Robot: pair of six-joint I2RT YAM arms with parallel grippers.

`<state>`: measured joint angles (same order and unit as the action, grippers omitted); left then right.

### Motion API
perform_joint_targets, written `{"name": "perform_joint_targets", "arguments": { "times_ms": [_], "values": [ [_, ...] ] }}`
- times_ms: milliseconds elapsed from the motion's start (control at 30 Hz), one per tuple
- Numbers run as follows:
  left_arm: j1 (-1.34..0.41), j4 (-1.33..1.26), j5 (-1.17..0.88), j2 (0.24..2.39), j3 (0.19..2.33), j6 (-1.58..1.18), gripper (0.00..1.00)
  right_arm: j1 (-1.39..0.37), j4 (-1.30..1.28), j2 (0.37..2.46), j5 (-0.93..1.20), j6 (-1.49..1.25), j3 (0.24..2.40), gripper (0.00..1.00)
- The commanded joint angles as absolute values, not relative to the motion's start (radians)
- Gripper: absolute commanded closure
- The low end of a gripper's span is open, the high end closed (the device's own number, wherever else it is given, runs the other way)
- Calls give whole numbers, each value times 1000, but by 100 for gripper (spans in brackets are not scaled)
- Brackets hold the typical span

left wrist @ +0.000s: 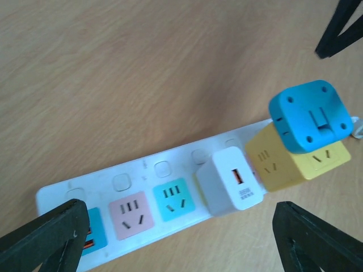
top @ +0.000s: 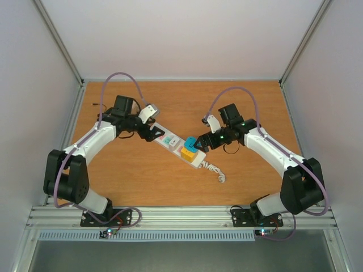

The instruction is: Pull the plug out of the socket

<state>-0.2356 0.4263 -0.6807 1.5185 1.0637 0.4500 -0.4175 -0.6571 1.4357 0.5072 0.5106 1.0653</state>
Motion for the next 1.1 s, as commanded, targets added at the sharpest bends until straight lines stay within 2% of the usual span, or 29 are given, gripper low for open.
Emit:
{"name": "perform_joint_targets", "arguments": {
  "times_ms": [0,267,467,700,1067],
  "values": [
    [-269,432,-700,1524,1066,471,11,-423,-579,1425,586,485,1032,12],
    [-305,400,-646,1551,1016,450,20,-427,-569,1540,656,471,1090,30],
    [-315,384,-556,1587,1024,420,32,-430,-574,1581,637,479,1106,35],
    [-324,364,-458,1677,1061,380,44,-431,-600,1596,656,487,1131,50],
    [-322,347,-443,1700,1073,339,50,-480,-636,1583,618,520,1155,58]
  ]
}}
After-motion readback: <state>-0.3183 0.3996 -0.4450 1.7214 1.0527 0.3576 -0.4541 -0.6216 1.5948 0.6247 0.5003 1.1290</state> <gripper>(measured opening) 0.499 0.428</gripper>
